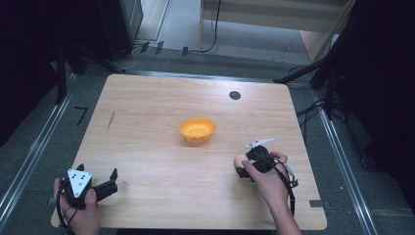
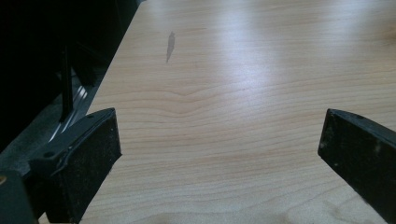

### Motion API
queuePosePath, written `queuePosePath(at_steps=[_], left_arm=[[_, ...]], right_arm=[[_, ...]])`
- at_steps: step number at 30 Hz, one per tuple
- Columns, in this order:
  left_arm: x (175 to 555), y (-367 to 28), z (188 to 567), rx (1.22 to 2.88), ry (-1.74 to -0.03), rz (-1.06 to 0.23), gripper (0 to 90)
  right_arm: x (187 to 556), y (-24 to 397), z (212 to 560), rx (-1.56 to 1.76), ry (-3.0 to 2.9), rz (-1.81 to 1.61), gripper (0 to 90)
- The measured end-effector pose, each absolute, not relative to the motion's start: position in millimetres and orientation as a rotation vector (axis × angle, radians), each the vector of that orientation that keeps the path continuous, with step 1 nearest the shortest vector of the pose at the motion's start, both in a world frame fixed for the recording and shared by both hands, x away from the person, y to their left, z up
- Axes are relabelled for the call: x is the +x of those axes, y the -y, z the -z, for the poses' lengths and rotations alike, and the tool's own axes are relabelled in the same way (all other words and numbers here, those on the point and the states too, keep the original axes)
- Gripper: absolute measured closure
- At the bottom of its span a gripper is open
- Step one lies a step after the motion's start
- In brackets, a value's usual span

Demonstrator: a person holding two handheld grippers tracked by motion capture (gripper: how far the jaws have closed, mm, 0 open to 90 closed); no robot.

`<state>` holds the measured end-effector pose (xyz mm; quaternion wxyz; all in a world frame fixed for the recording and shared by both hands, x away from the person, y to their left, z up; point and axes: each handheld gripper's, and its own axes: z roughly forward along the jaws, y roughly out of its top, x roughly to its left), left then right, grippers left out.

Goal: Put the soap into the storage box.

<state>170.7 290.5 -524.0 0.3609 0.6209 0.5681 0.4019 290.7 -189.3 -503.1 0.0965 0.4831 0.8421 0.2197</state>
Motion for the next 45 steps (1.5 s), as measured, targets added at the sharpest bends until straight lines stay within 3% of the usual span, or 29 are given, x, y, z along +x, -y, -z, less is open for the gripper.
queuePosePath(at_steps=[9, 31, 33, 35, 45], left_arm=[[171.5, -289.5, 523.9, 1.613, -1.465, -1.044, 0.0], [171.2, -289.9, 524.0, 1.608, -1.458, -1.036, 0.0], [170.9, -289.7, 524.2, 1.595, -1.465, -1.049, 3.4], [170.4, -289.3, 524.2, 1.583, -1.475, -1.07, 14.2], [170.2, -290.3, 524.0, 1.571, -1.485, -1.079, 10.3]], right_arm=[[293.9, 184.4, 508.8, 1.448, -2.478, -0.612, 31.4], [293.7, 185.9, 517.7, 1.462, -2.482, -0.61, 32.9], [293.7, 186.2, 517.7, 1.456, -2.485, -0.613, 33.0], [293.7, 186.6, 517.9, 1.448, -2.487, -0.617, 33.1], [295.2, 189.4, 518.0, 1.426, -2.499, -0.634, 33.2]])
